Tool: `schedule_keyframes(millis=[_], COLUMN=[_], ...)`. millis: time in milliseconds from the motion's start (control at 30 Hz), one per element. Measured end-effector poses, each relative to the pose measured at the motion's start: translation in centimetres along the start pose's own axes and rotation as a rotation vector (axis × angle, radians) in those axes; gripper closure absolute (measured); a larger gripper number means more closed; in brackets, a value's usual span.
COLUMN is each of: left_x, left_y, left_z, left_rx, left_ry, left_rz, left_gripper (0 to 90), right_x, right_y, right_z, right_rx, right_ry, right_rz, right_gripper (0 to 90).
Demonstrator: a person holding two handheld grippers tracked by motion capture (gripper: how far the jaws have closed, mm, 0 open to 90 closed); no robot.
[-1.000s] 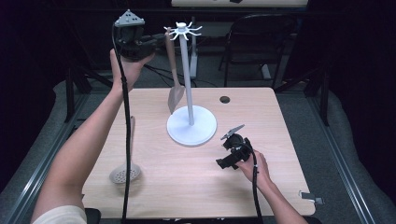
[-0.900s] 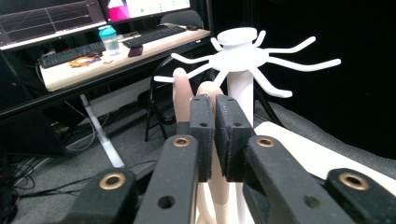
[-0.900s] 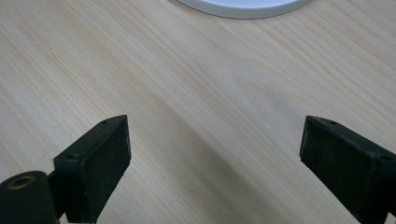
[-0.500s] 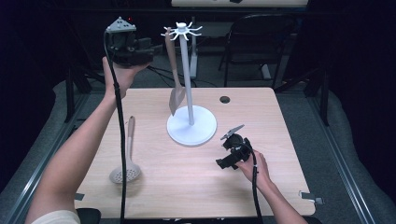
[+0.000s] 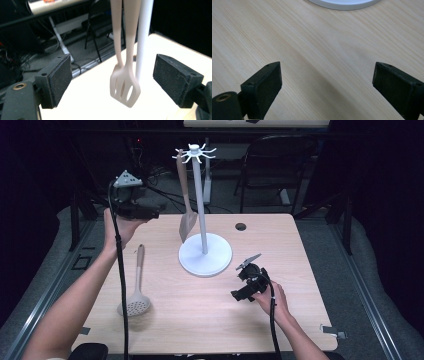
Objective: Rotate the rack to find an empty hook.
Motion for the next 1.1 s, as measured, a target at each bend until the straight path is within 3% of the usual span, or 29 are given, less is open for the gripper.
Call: schedule_keyframes(millis=[33, 133, 167, 200, 233, 267, 300, 333, 367, 500, 567, 733, 867, 1100], left_x=[0.0, 0.1, 0.2, 0.2, 0.2, 0.2, 0.4, 0.4, 0.5, 0.5, 0.5, 0.5, 0.6, 1.1], left_y=[0.0, -0.2, -0.4, -0.4, -0.7, -0.7, -1.0, -1.0, -1.3, -1.8, -1.9, -2.9, -3.4, -3.9], left_z=[0.0, -2.0, -3.4, -3.4, -4.8, -4.8, -6.2, -6.2, -7.5, -10.2, -10.8, -14.1, -15.4, -17.7], left_rx=[0.0, 0.037, 0.066, 0.066, 0.093, 0.093, 0.112, 0.112, 0.131, 0.166, 0.175, 0.219, 0.257, 0.311], left_ry=[0.0, 0.015, 0.026, 0.026, 0.038, 0.038, 0.063, 0.063, 0.092, 0.128, 0.133, 0.154, 0.141, 0.174], left_rz=[0.0, 0.014, 0.016, 0.016, 0.015, 0.015, 0.014, 0.014, 0.009, 0.017, 0.019, 0.038, 0.05, 0.053], left_gripper=[15.2, 14.7, 12.9, 11.4, 10.2, 9.9, 9.9, 9.4, 9.0, 8.0, 7.7, 7.5, 7.6, 8.2], right_x=[0.0, 0.0, 0.0, 0.0, 0.2, 0.2, 0.1, 0.1, 0.2, 0.1, 0.1, 0.2, 0.2, 0.5], right_y=[0.0, 0.0, 0.0, 0.0, -0.2, -0.2, -0.1, -0.1, -0.1, -0.1, -0.1, -0.1, -0.1, -0.1], right_z=[0.0, 0.0, 0.0, 0.0, 0.0, 0.0, 0.0, 0.0, 0.0, 0.0, 0.0, 0.0, 0.0, 0.1], right_rx=[0.0, 0.001, 0.009, 0.009, -0.011, -0.011, 0.01, 0.009, 0.008, 0.005, 0.006, 0.01, 0.01, 0.002], right_ry=[0.0, -0.002, -0.003, -0.003, -0.017, -0.017, 0.004, 0.006, -0.003, 0.001, 0.001, 0.007, 0.006, 0.008], right_rz=[0.0, 0.0, 0.002, 0.002, 0.014, 0.014, 0.004, 0.005, 0.007, 0.004, 0.004, 0.004, 0.004, 0.009], right_gripper=[8.5, 8.5, 8.5, 8.5, 8.5, 8.5, 8.5, 8.5, 8.5, 8.5, 8.5, 8.5, 8.6, 8.7])
Point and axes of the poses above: each handheld gripper's, and its own axes: y roughly backward along the jaws, z roughly out of its top, x roughly to its left, the point moved 4 cm from there along -y, roughly forward along the jaws, and after that the axes turned 4 degrees about -y, right-handed, at the moved point
